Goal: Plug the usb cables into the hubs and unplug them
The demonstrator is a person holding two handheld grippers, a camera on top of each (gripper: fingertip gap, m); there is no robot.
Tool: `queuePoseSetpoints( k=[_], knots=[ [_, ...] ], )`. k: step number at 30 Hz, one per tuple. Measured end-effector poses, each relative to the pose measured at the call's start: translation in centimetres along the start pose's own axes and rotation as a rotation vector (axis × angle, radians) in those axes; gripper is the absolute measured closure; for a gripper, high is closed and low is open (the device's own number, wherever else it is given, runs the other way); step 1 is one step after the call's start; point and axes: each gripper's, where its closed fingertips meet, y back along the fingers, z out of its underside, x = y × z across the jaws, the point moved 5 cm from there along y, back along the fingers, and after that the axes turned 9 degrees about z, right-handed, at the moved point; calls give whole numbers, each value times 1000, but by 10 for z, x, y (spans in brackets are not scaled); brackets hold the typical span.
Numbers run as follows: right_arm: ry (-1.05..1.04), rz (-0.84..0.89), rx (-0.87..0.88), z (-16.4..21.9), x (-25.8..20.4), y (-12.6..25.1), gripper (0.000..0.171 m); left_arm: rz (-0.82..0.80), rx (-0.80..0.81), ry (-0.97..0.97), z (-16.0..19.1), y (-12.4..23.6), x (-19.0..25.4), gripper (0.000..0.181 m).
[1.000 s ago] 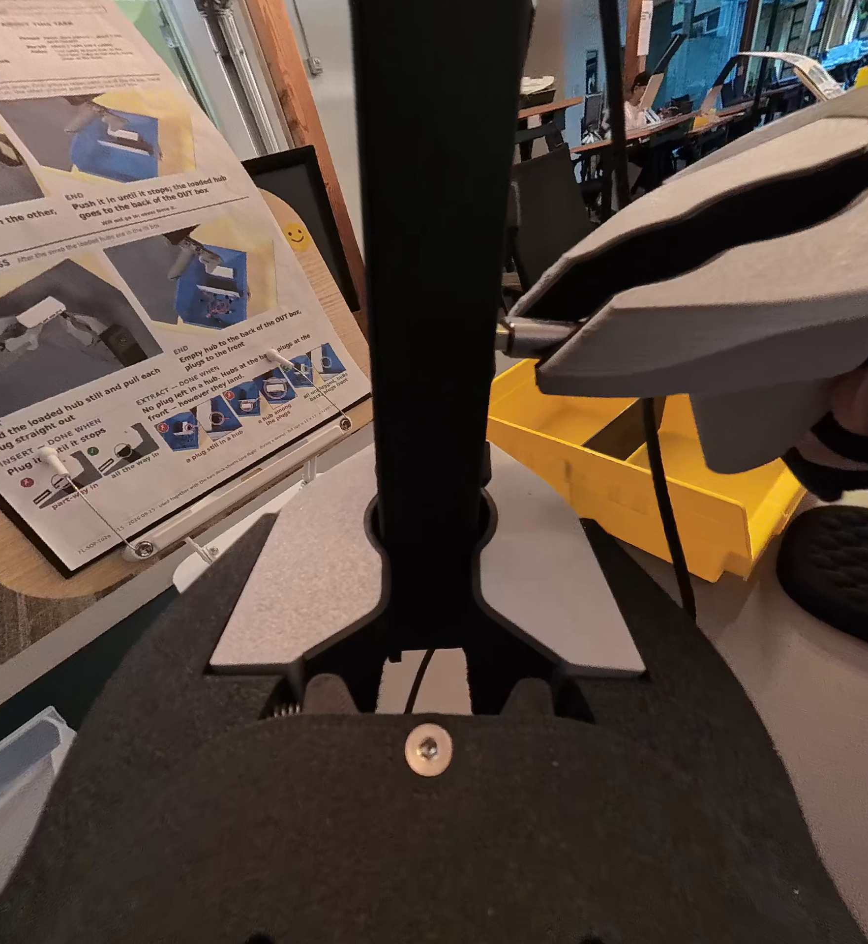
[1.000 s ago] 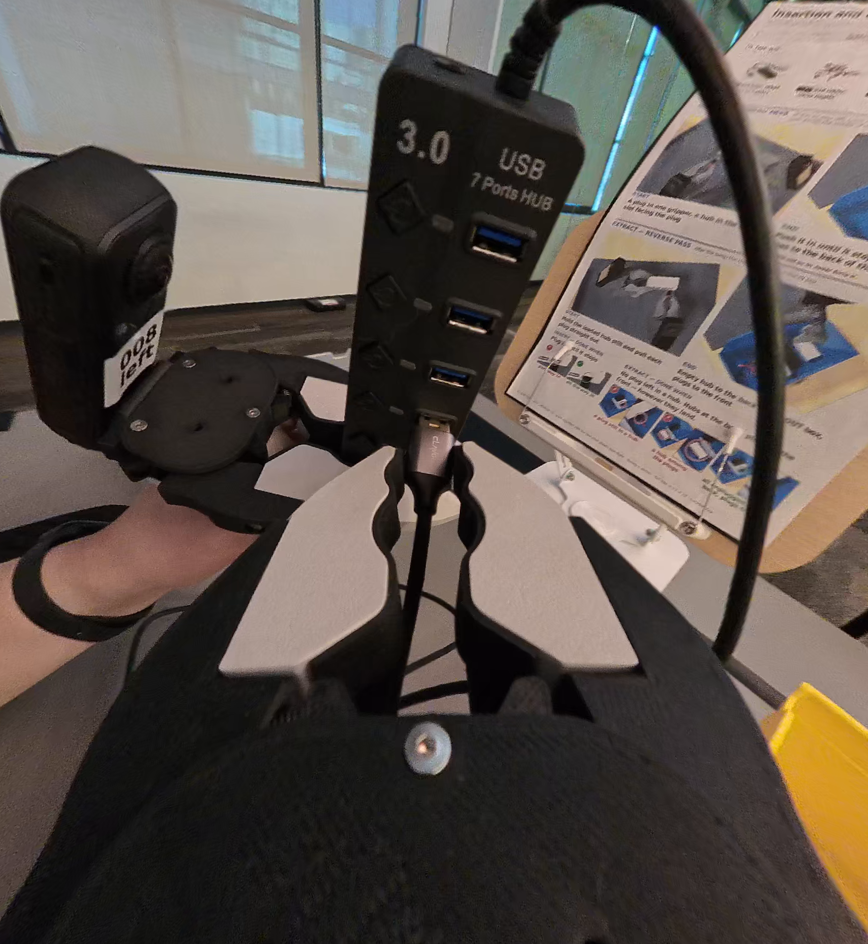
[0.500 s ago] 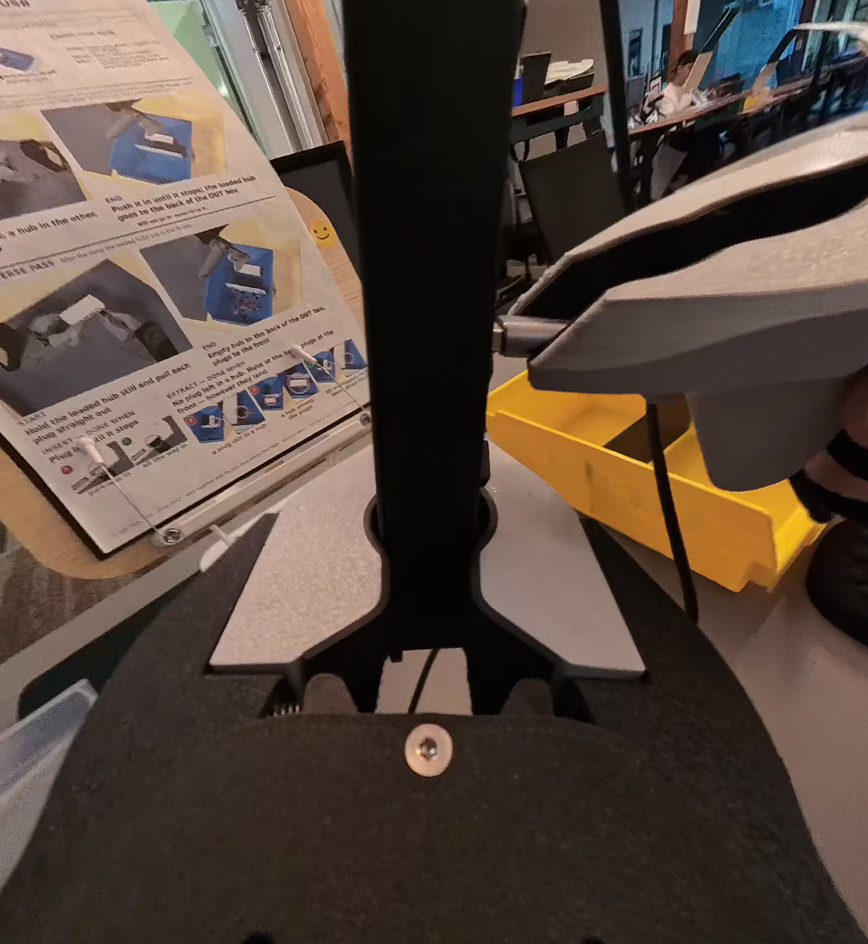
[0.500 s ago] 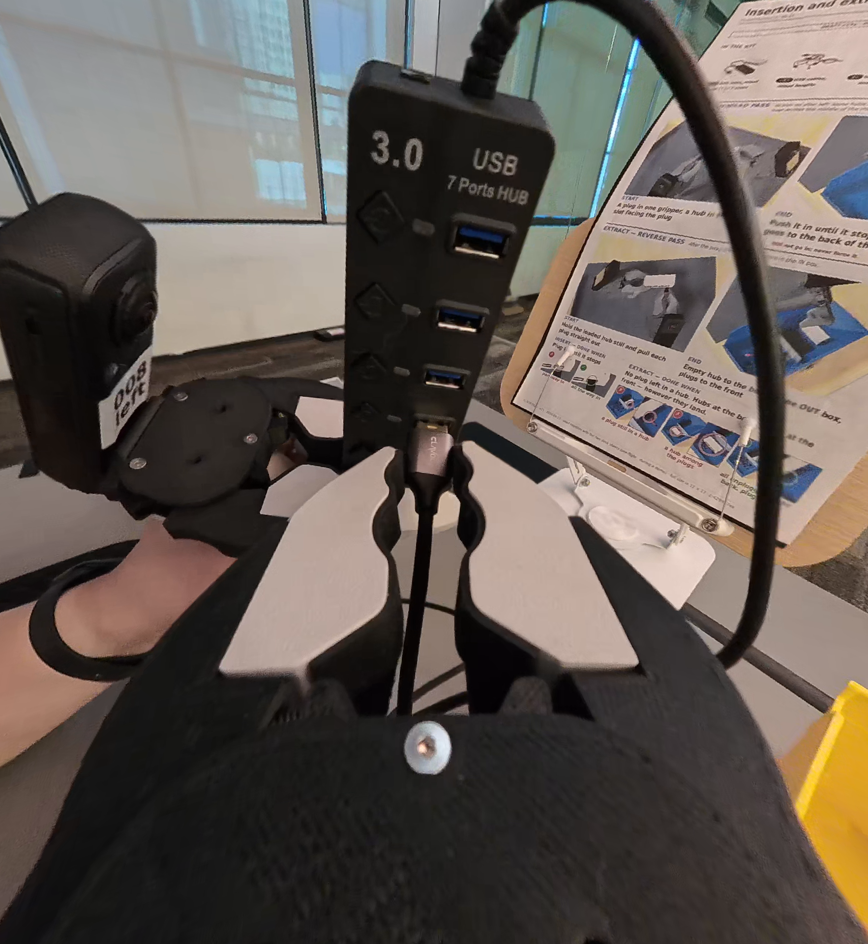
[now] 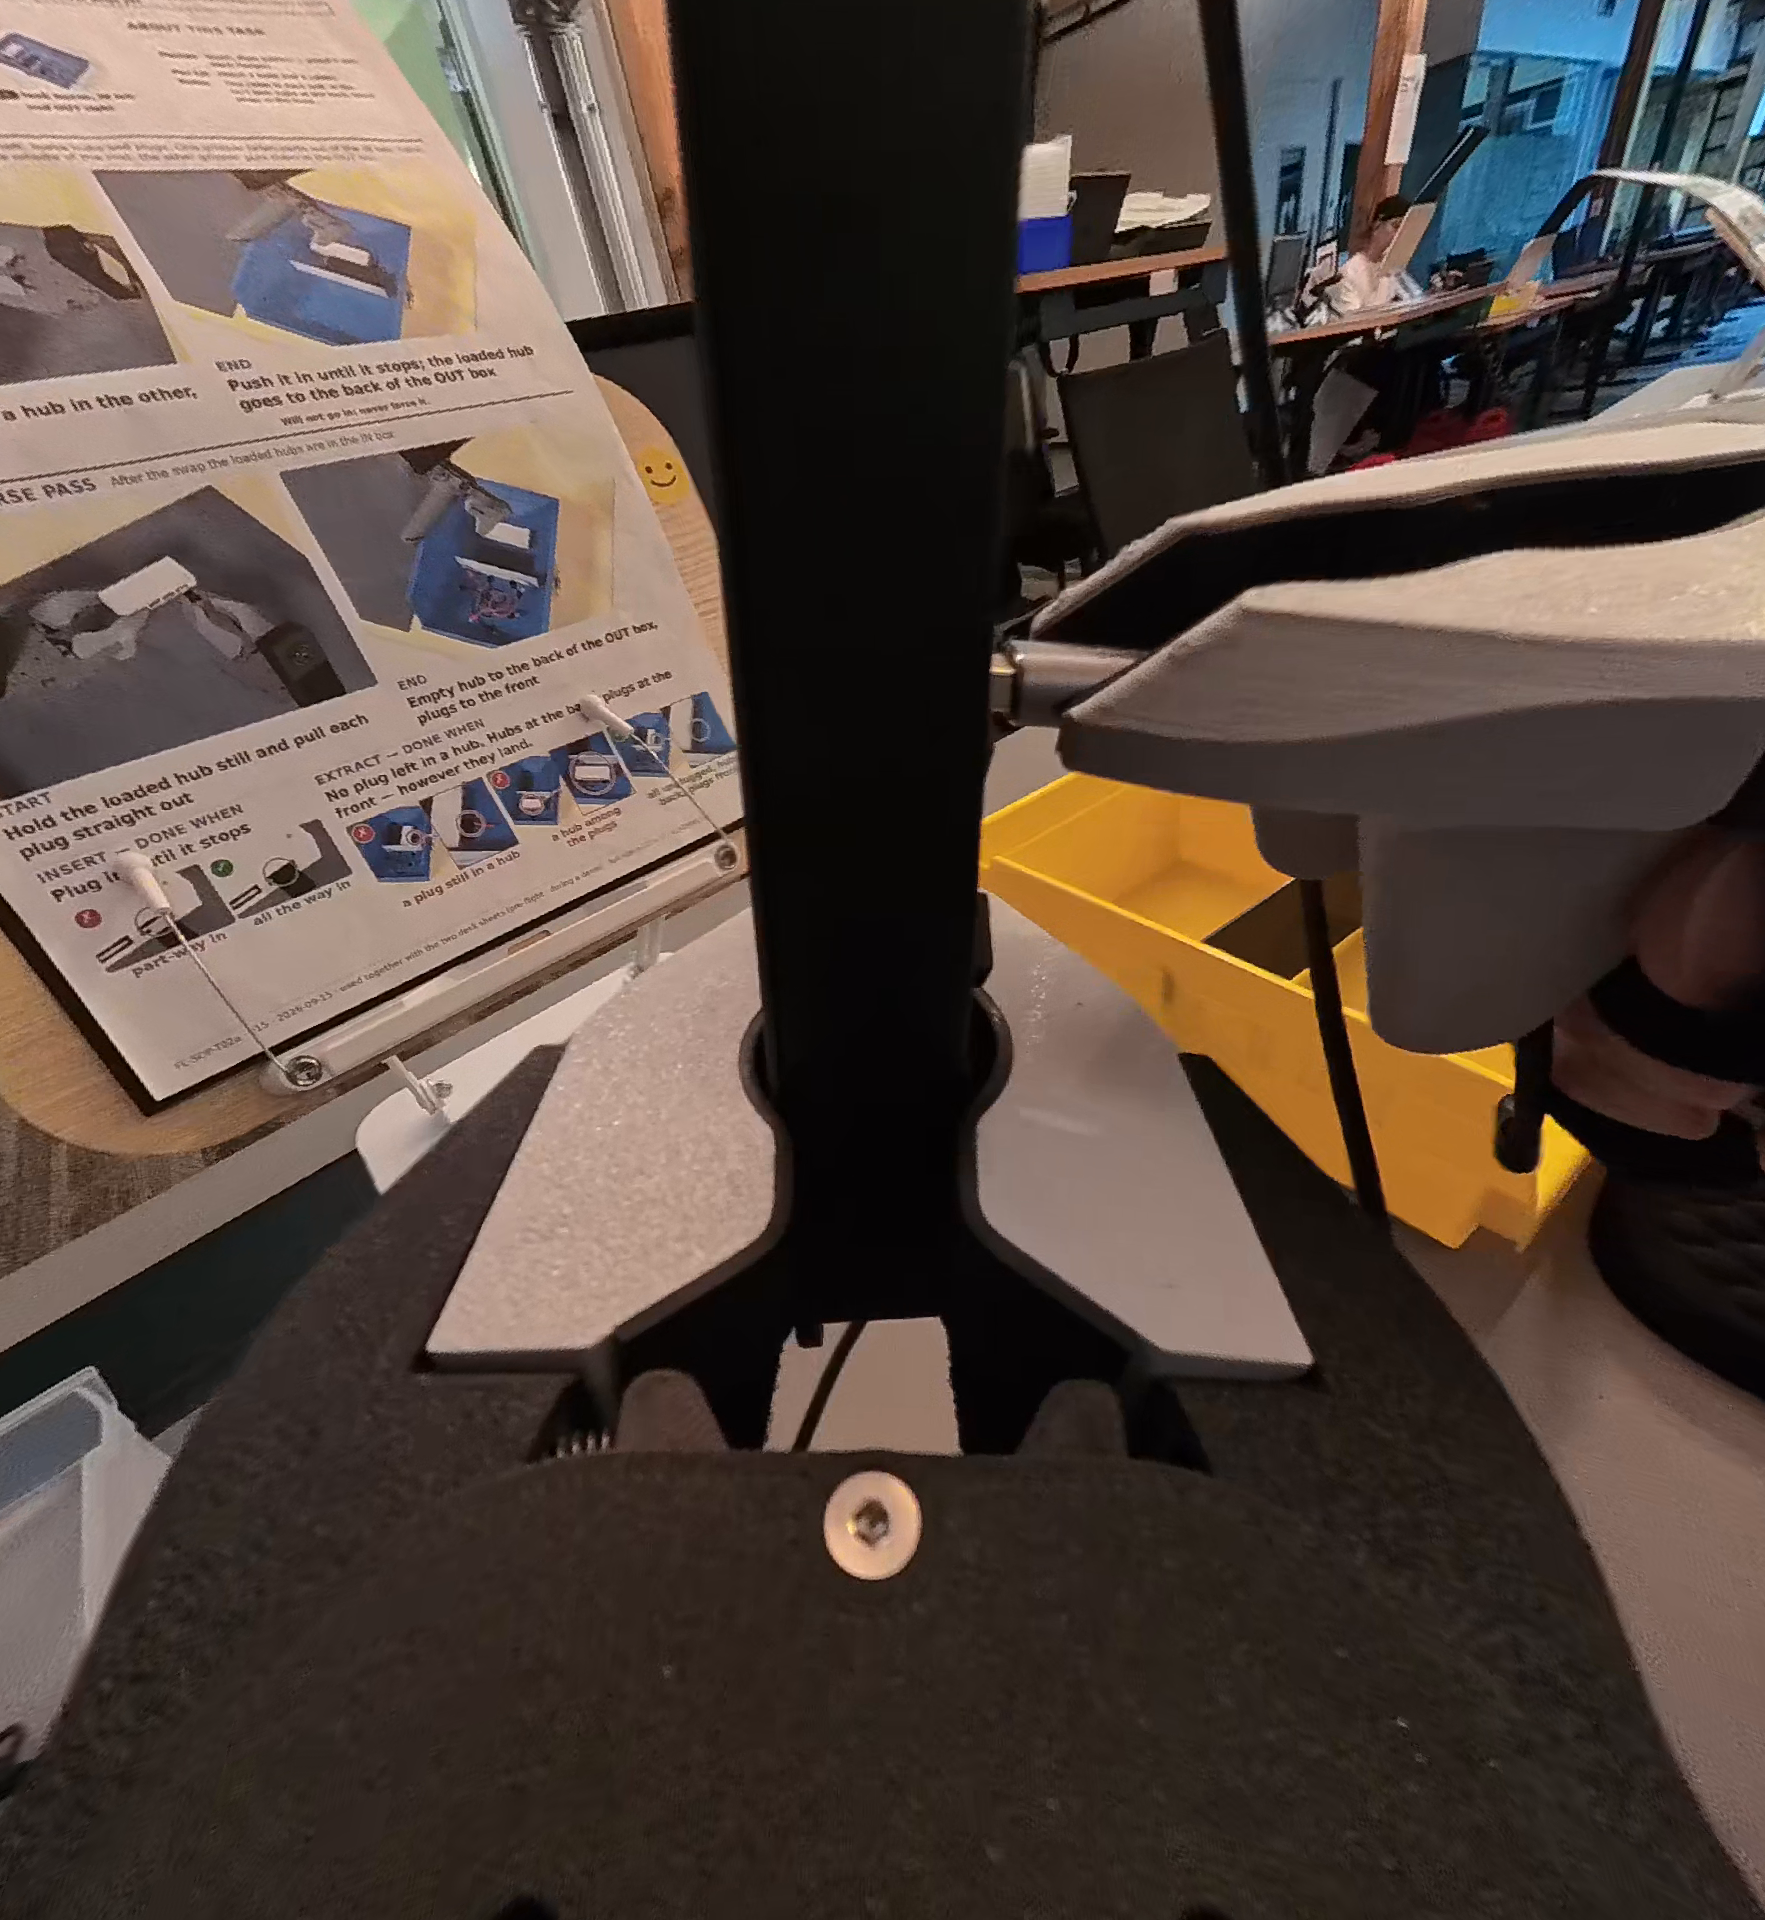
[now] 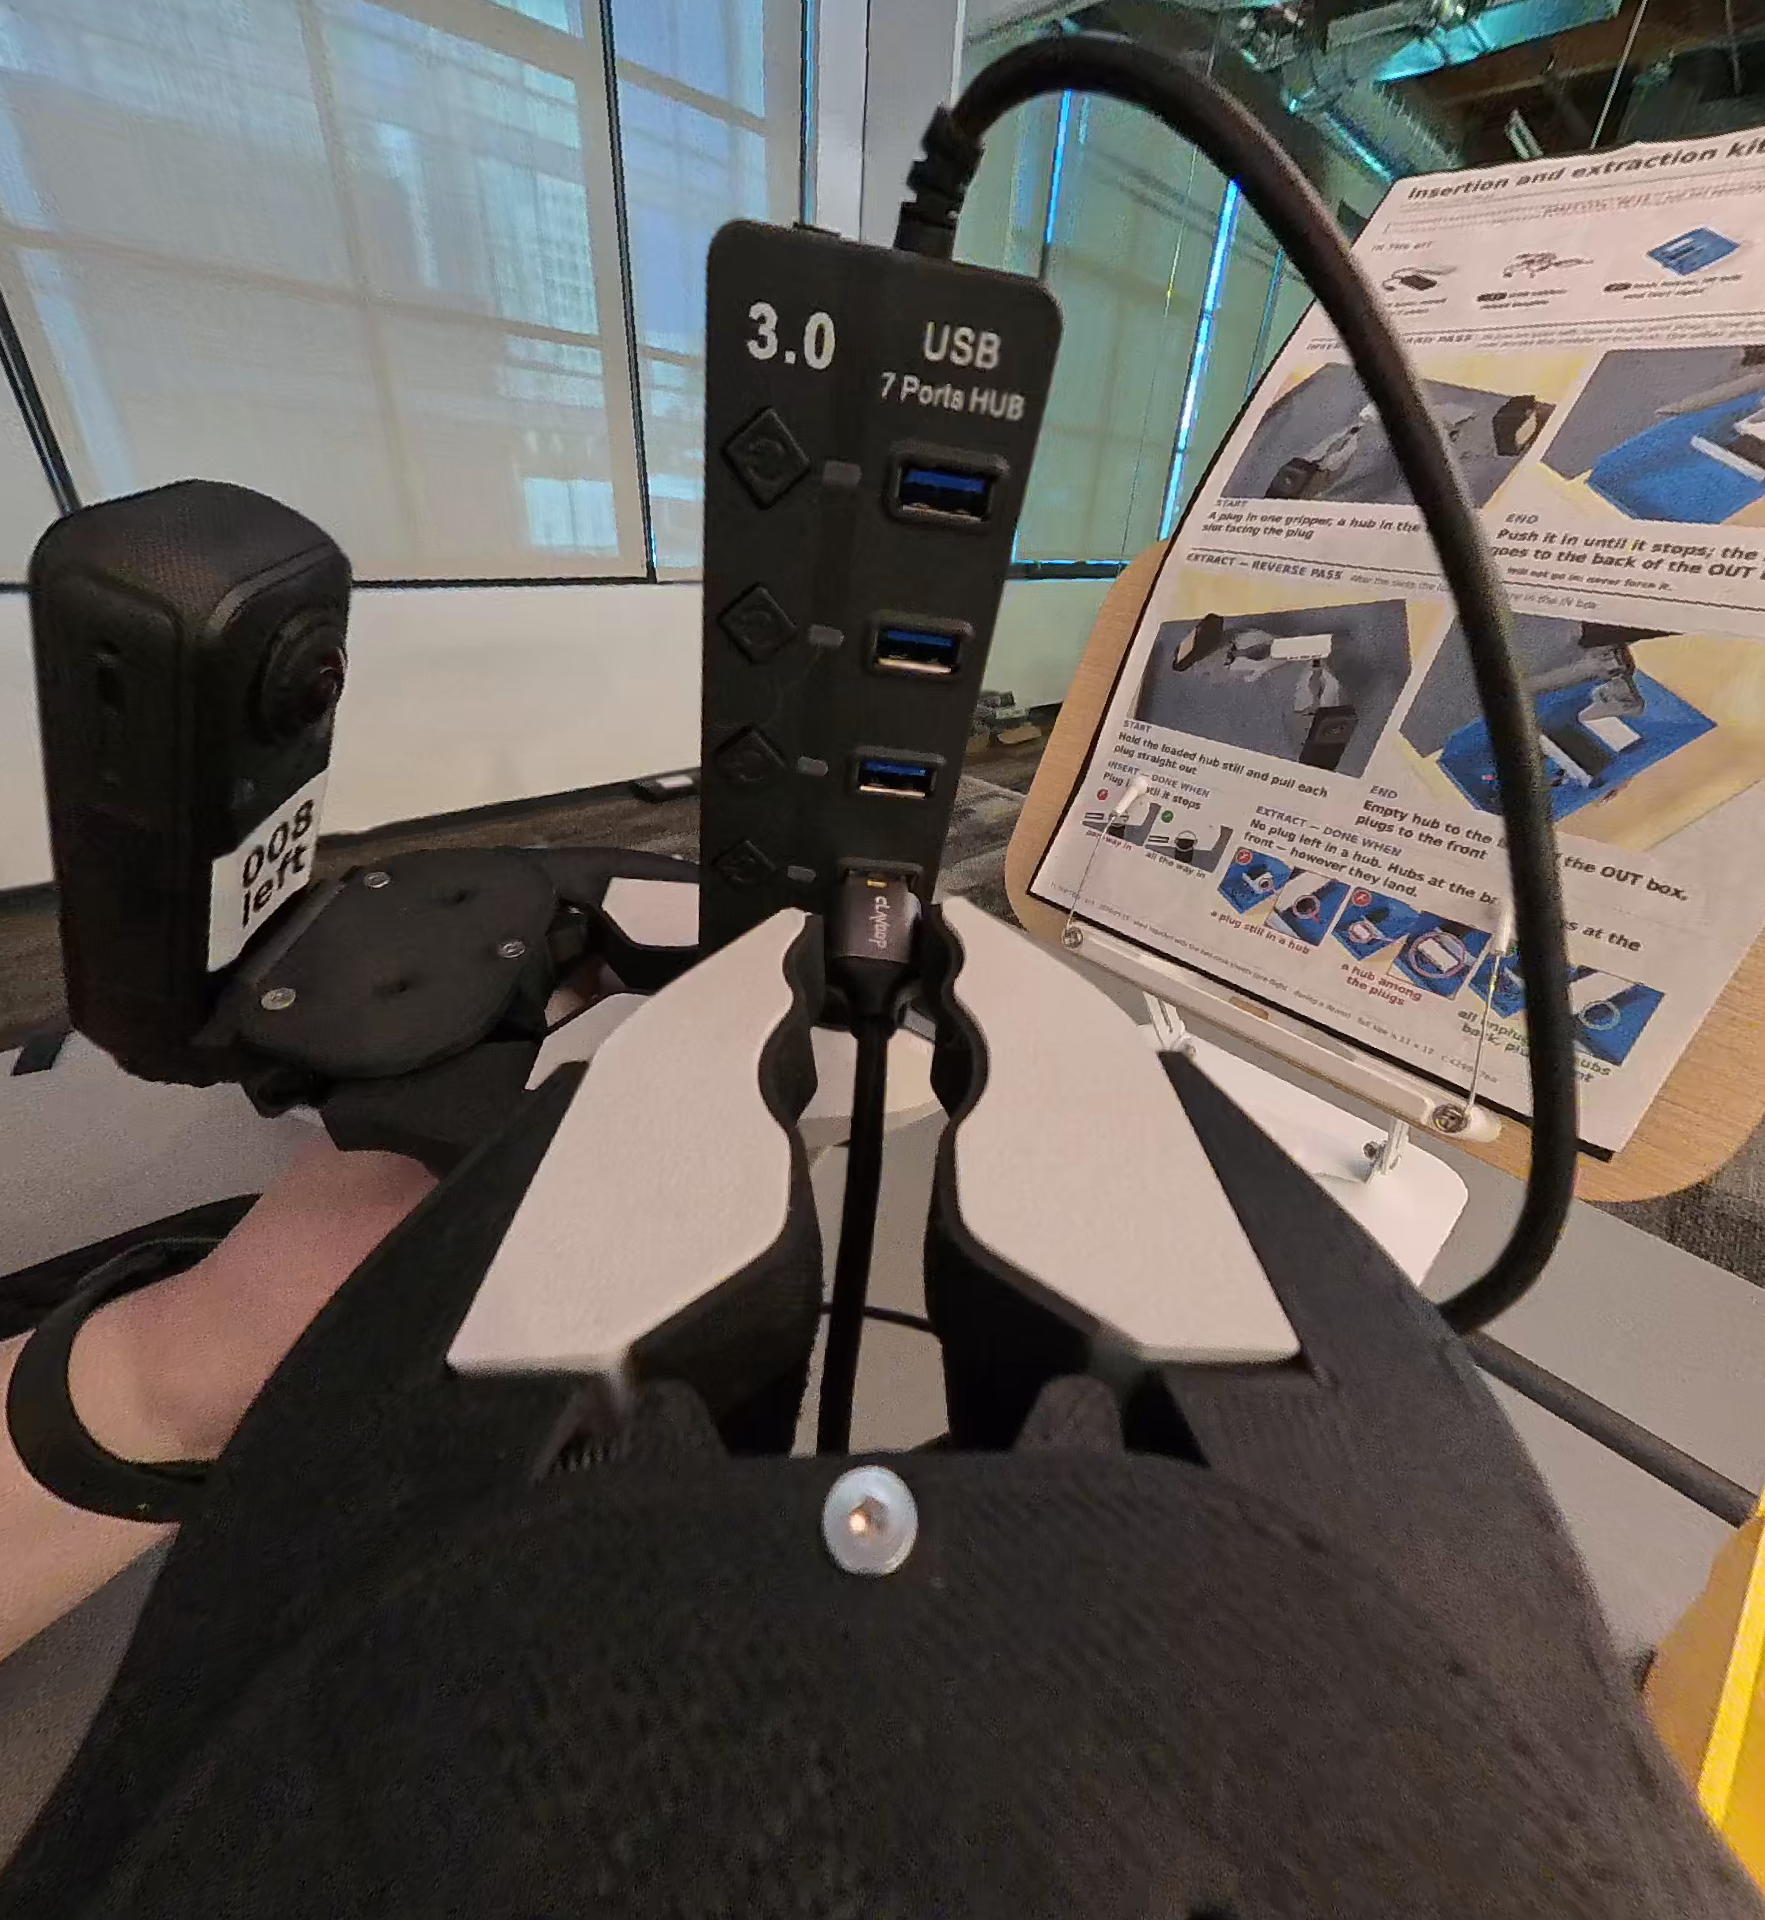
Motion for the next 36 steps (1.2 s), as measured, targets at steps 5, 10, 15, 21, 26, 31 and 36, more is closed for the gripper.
queuePoseSetpoints(
  k=[5,10,15,21,26,31,36],
  knots=[
    [-12,2,-11,2,1,-1,153,-31,-25,-49,1,0,-2,151],
    [-16,-11,-1,2,0,-1,153,2,-39,-106,0,2,-2,154],
    [-25,-39,5,-1,0,1,153,39,-41,-141,-3,3,1,154],
    [-49,1,23,-1,-1,3,153,-21,-66,-209,-3,2,4,153],
    [8,-50,25,-3,-3,2,153,-24,-45,-242,-7,7,0,153],
    [-12,-69,17,-5,-3,1,152,-41,-8,-172,-10,8,-3,155],
    [-40,-99,30,-6,-2,2,151,-54,21,-136,-12,10,-6,155]
  ],
)
